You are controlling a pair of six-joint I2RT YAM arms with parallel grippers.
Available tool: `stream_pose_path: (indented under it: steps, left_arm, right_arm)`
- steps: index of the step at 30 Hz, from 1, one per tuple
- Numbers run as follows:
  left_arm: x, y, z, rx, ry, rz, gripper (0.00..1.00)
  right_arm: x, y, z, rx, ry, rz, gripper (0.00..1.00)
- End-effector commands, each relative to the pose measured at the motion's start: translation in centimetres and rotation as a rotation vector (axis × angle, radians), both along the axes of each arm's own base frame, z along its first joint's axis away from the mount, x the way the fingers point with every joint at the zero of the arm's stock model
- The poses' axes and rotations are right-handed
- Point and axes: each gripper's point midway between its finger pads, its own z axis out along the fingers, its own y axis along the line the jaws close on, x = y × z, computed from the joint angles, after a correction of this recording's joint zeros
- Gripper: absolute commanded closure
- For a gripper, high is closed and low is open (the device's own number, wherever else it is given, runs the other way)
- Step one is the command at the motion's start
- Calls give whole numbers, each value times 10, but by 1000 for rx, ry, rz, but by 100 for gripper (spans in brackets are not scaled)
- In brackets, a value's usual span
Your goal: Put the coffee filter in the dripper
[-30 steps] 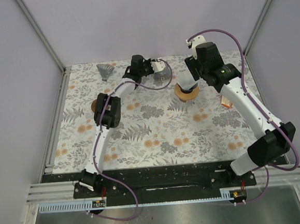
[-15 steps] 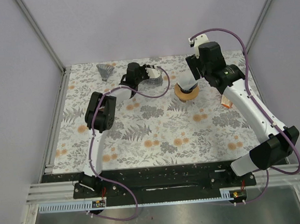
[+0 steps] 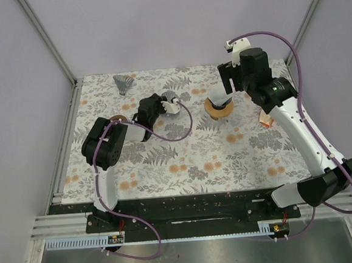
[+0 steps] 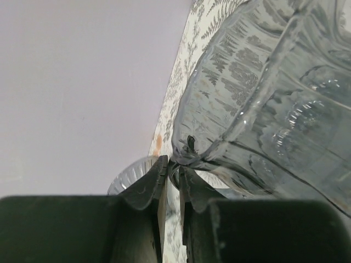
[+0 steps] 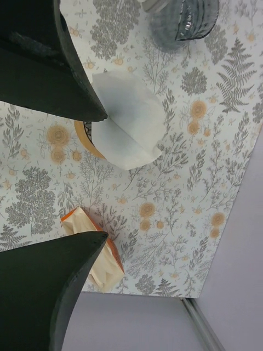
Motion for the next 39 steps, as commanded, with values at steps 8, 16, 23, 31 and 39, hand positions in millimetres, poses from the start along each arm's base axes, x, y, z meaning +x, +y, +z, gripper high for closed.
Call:
stream_pose_path:
  steps: [8,16,23,31,39]
  left_arm:
    - [-85,25,71,-134,-251,82,100]
    - [-142,30,52,-145,-269,75,98]
    - [-167,30,52,-156,-254,56,59]
    - [-191,31,33,-158,-43,45,31]
    - [-237,14,27,-232,524,13,1]
  right_arm:
    - [-36,32,29,116,-68,97,9]
    - [-55,48,27,115,-66,132,9]
    - [-71,49,33,142,-71,137,4]
    - [-84,47,38,171,-76,147,0]
    - [-94,63,31,193,-6,226,1]
